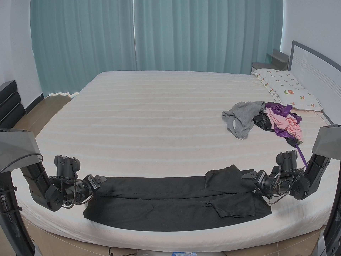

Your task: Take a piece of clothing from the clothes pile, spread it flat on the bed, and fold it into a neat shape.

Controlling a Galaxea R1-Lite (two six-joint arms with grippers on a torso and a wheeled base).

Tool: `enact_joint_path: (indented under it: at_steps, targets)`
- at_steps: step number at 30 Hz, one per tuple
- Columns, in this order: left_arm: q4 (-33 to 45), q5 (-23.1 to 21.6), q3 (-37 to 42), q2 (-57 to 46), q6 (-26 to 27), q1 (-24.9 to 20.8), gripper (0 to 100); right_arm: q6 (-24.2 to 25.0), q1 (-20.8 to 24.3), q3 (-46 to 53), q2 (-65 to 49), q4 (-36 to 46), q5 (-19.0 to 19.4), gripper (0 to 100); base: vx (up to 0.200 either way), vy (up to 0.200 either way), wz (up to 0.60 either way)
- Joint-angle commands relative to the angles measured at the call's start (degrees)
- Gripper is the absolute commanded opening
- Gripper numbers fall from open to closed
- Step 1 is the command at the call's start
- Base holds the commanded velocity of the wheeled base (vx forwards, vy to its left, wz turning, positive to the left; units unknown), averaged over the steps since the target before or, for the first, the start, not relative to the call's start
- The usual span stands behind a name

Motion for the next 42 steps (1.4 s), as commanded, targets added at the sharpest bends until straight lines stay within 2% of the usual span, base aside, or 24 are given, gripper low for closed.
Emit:
enact_joint_path:
  at_steps: [1,4,13,15,17,18,29,38,39,42]
  targets:
    - [0.9,0.0,-0.1,-1.2,0.2,0.6,100,-0.1,0.9,-0.3,0.0,0.9,-0.4,100,0.000,0.000,0.00]
    - [1.6,0.0,-0.6,-0.8,1.0,1.2,100,-0.1,1.7,-0.6,0.5,1.1,-1.9,100,0.000,0.000,0.00]
    - [1.6,0.0,-0.9,-0.4,1.1,1.4,100,-0.1,1.6,-3.4,3.6,1.6,-2.6,100,0.000,0.000,0.00]
    - [1.6,0.0,-1.0,-0.4,1.1,1.4,100,-0.1,1.7,-4.7,4.6,2.3,-4.5,100,0.000,0.000,0.00]
    - [1.6,0.0,-1.0,-0.4,1.2,1.5,100,-0.1,1.7,-4.8,5.0,2.3,-4.8,100,0.000,0.000,0.00]
    - [1.6,0.0,-1.0,-0.4,1.4,1.5,100,-0.1,1.8,-5.0,5.2,2.0,-4.9,0,0.000,0.000,0.00]
    - [3.9,0.0,-1.1,0.3,3.8,2.1,100,-0.1,3.0,-4.3,4.0,1.8,-6.9,0,0.000,0.000,0.00]
    - [3.9,0.3,-5.7,5.8,3.6,1.9,100,-0.1,2.9,-4.5,4.1,1.7,-6.8,0,0.000,0.000,0.00]
    - [3.9,0.3,-5.7,5.9,3.6,1.7,0,-0.1,2.9,-4.7,4.2,1.7,-6.8,0,0.000,0.000,0.00]
    - [4.0,0.4,-5.4,5.4,3.6,1.5,0,-0.1,2.6,-4.7,4.3,1.7,-6.8,0,0.000,0.000,0.00]
